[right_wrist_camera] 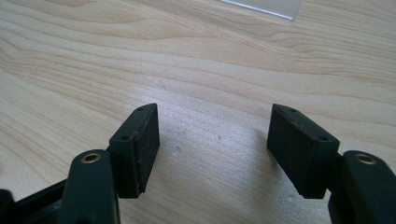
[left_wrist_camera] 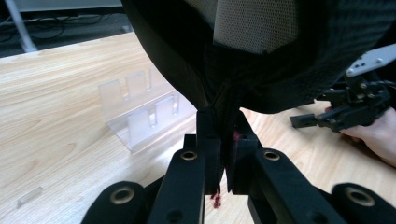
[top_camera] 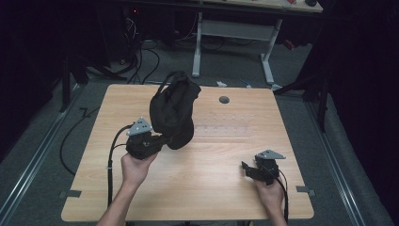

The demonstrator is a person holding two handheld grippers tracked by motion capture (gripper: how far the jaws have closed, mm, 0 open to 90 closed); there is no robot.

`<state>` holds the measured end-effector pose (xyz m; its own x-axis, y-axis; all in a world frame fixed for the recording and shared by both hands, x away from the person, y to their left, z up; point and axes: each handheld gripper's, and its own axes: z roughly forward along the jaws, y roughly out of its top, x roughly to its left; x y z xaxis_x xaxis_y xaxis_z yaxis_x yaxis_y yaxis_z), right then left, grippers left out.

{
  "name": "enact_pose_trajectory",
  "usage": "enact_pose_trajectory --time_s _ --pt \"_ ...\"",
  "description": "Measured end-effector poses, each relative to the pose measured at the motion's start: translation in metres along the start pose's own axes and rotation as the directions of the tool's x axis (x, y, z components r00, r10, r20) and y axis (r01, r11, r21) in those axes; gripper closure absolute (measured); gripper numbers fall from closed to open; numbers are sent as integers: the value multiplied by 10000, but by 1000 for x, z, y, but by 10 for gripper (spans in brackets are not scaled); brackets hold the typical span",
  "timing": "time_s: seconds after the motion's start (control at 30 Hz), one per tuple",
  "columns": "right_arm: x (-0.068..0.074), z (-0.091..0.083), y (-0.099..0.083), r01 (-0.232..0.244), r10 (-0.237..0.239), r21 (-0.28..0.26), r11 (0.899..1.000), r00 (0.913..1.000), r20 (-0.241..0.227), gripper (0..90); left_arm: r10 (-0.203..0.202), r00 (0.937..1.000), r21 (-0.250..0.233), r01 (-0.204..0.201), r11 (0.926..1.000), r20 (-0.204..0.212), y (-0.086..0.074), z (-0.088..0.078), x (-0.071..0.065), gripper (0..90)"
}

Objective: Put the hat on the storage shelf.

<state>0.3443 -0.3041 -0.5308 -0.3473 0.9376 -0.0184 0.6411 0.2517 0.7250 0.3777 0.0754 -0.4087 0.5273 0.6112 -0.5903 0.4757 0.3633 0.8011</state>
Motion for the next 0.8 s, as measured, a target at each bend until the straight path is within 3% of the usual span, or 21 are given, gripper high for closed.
enact_pose_trajectory --time_s 0.27,0.8 --pt "0 0 0 49 -49 -1 10000 10000 -45 339 -50 9990 -663 21 9978 -445 15 9 7 859" --pt "0 0 0 72 -72 14 10000 9999 -94 327 -84 9930 -936 -27 9956 -1180 18 38 20 859"
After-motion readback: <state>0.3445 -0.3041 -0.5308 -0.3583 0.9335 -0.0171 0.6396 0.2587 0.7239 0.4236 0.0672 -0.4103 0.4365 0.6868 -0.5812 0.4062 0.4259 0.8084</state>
